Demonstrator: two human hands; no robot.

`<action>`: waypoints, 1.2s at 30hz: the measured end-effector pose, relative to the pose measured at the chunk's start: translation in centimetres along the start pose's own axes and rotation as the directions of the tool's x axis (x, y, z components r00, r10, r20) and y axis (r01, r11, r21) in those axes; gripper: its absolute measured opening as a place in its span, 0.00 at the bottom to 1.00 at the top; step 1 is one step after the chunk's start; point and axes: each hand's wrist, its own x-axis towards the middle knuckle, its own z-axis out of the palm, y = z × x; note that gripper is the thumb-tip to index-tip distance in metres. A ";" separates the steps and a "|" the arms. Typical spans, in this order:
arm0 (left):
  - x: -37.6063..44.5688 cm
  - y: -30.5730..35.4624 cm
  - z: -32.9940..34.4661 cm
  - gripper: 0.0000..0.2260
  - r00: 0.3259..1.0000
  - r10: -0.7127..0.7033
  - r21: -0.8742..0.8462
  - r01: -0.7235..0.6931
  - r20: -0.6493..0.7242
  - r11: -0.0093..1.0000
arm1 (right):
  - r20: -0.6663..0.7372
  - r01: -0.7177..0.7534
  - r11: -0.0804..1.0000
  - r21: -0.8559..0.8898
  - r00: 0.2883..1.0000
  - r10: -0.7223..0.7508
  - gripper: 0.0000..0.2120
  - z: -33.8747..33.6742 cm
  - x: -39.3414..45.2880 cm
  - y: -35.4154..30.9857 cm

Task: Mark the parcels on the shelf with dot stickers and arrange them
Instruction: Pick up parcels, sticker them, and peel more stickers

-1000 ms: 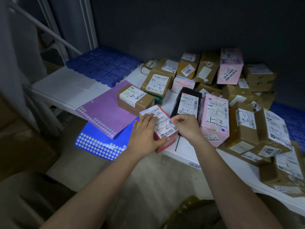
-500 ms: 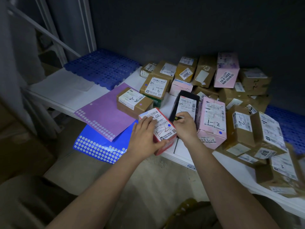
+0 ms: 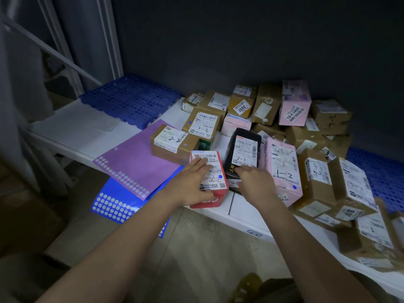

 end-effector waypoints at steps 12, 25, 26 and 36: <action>1.7 -0.6 -0.4 0.24 0.997 -0.006 0.108 0.014 -0.075 0.994 | 0.115 -0.077 0.997 0.014 0.991 0.075 0.15 -1.8 0.2 -0.4; 2.0 -0.3 0.0 0.22 0.928 -0.205 0.243 0.287 -0.312 0.927 | 0.046 -0.071 0.995 0.068 0.997 0.068 0.12 -1.2 -0.7 -0.9; 2.1 -0.3 0.0 0.23 0.927 -0.218 0.236 0.295 -0.307 0.926 | 0.040 -0.076 0.994 0.079 0.997 0.073 0.11 -1.2 -0.8 -0.8; 5.4 0.4 -2.6 0.19 0.941 -0.175 0.147 0.224 -0.288 0.963 | -0.192 -0.092 0.914 0.396 0.965 0.181 0.13 -1.6 4.0 1.0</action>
